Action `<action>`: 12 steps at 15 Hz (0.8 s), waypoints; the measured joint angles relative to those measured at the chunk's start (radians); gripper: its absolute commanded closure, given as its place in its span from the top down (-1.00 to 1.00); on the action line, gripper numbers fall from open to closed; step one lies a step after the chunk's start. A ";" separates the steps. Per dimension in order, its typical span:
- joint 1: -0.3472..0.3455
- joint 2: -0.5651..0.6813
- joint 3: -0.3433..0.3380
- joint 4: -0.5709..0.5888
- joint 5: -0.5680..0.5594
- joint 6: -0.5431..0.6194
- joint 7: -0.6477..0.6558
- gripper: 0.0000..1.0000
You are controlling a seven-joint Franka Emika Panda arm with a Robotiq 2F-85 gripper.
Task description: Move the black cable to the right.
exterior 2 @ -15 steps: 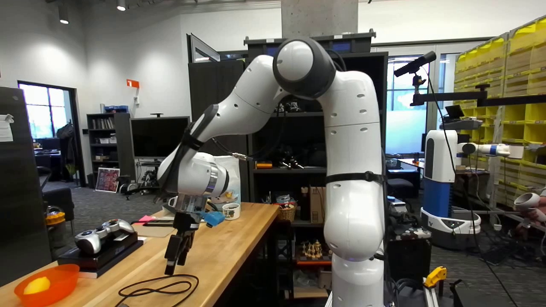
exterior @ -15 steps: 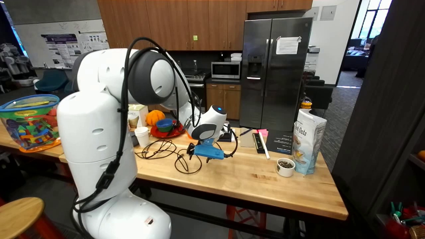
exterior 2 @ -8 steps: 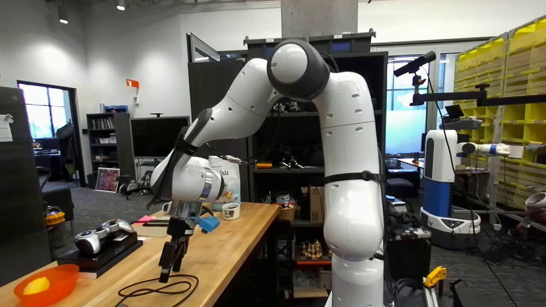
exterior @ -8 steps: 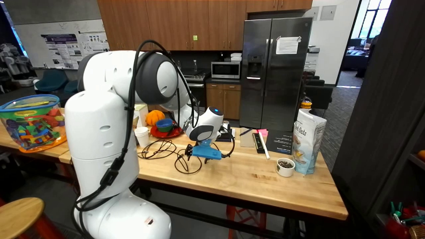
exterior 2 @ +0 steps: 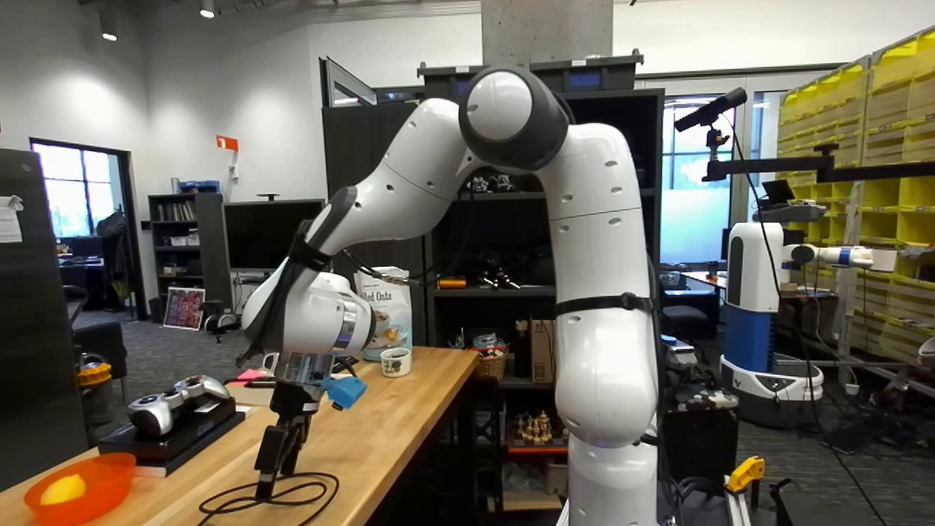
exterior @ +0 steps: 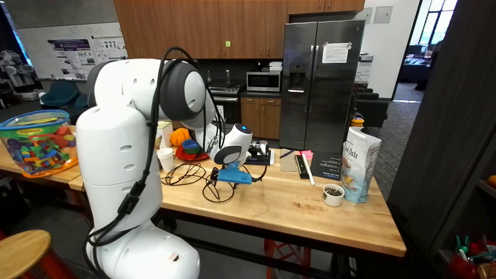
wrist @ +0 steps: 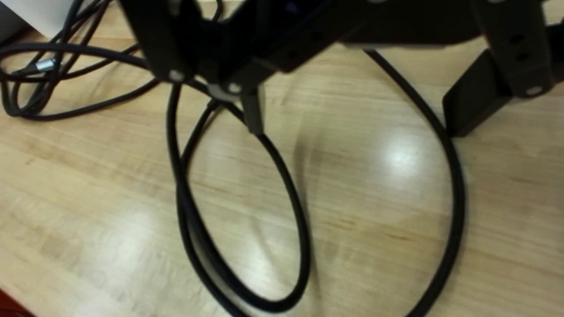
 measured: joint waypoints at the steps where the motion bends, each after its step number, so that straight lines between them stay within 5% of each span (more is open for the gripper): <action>1: 0.000 0.000 0.003 -0.003 0.005 0.009 0.006 1.00; 12: -0.011 -0.006 0.003 -0.008 0.121 -0.005 0.001 1.00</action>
